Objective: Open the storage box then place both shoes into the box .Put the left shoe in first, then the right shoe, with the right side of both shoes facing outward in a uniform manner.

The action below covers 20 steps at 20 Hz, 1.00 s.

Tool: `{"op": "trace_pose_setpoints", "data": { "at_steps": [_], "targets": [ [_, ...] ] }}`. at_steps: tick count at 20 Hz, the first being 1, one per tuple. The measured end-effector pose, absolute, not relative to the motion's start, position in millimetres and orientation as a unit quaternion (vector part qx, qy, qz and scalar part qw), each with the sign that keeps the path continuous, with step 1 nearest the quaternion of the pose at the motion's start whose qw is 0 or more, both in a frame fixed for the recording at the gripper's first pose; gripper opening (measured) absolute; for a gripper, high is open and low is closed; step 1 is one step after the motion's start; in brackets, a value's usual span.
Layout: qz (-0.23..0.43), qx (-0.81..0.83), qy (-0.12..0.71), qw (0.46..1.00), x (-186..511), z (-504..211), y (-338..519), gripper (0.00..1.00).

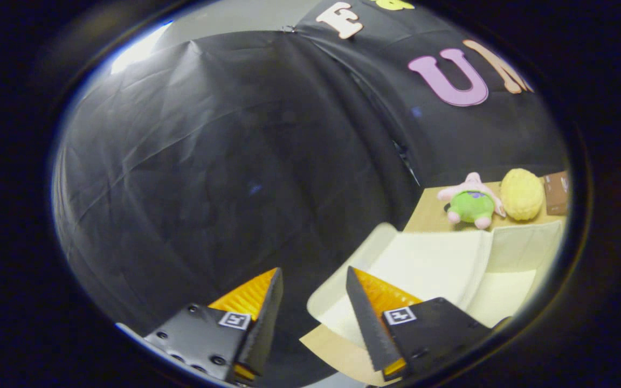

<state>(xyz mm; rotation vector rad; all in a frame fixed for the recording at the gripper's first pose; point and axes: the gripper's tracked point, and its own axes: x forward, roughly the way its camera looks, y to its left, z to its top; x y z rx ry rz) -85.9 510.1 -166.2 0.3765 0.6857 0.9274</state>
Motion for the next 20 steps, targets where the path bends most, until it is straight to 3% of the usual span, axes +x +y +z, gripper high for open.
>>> {"op": "trace_pose_setpoints", "data": {
  "at_steps": [5,12,20],
  "targets": [
    [0.428,0.128,0.267,0.854,-81.4,-151.8,478.8,0.92],
    [0.375,0.052,0.208,0.902,-58.4,-138.7,389.4,0.95],
    [0.285,0.009,0.199,0.938,-33.6,-142.4,260.9,0.98]
  ]
}}
